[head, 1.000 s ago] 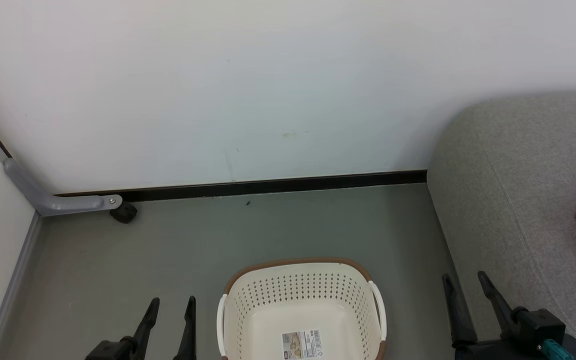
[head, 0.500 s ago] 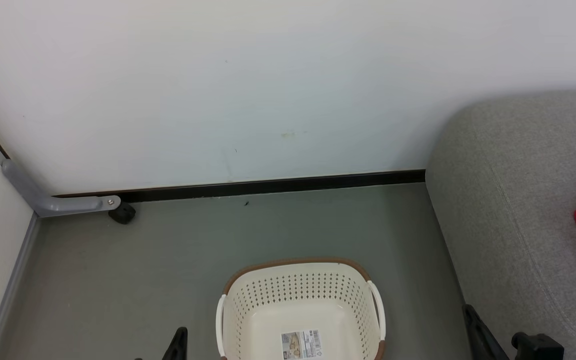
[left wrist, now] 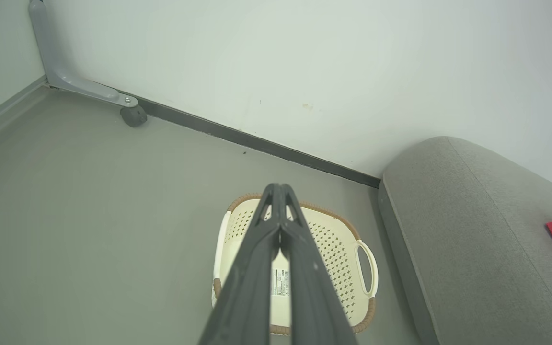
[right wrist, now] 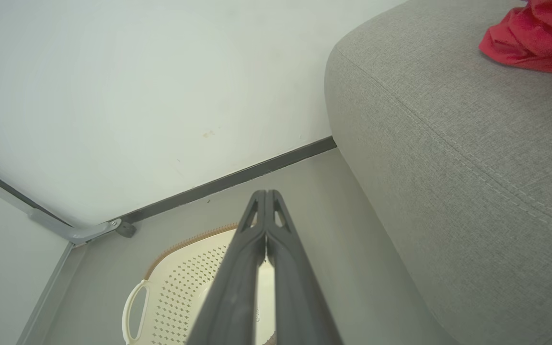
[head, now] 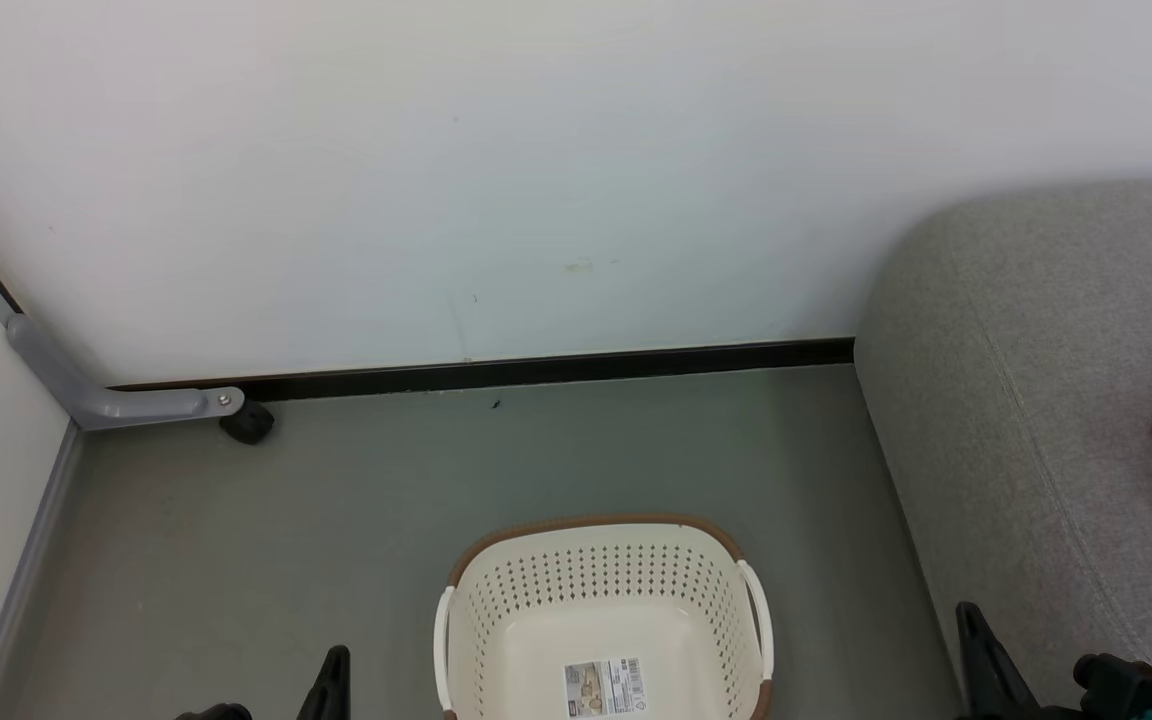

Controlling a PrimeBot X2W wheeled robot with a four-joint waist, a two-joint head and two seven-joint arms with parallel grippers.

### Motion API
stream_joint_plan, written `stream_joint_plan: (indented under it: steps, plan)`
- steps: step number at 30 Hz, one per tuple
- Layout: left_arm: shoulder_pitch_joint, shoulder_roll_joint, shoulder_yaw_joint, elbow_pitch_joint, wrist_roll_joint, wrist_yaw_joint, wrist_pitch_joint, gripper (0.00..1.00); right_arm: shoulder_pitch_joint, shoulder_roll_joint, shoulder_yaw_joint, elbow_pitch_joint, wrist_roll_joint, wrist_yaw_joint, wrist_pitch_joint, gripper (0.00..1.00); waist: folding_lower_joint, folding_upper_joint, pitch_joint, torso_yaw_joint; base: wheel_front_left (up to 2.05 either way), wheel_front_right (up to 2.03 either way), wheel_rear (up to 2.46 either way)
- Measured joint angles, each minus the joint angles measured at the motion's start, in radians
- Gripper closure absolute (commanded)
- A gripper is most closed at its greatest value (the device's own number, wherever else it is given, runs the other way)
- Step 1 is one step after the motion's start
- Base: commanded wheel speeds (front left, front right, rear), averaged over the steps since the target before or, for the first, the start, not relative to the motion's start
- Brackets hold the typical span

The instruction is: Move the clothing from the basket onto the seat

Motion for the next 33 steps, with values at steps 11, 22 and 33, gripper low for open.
stream_joint_plan:
  steps: [11,22,33]
  plan:
    - [-0.013,-0.018,0.052,0.003,-0.110,-0.026,0.042,1.00,-0.014,0.000,-0.031,-0.008,0.160,0.009,0.044,1.00,0.0000,0.0000,0.003,0.003,0.00,0.00,0.00]
    - [-0.029,-0.035,0.106,0.005,-0.222,-0.044,0.082,1.00,-0.026,0.000,-0.062,-0.023,0.314,0.017,0.088,1.00,0.0000,0.0000,0.005,0.006,0.00,0.00,0.00]
    - [-0.048,-0.056,0.158,0.007,-0.340,-0.062,0.121,1.00,-0.041,0.001,-0.093,-0.035,0.472,0.028,0.128,1.00,0.0000,0.0000,0.008,0.010,0.00,0.00,0.00]
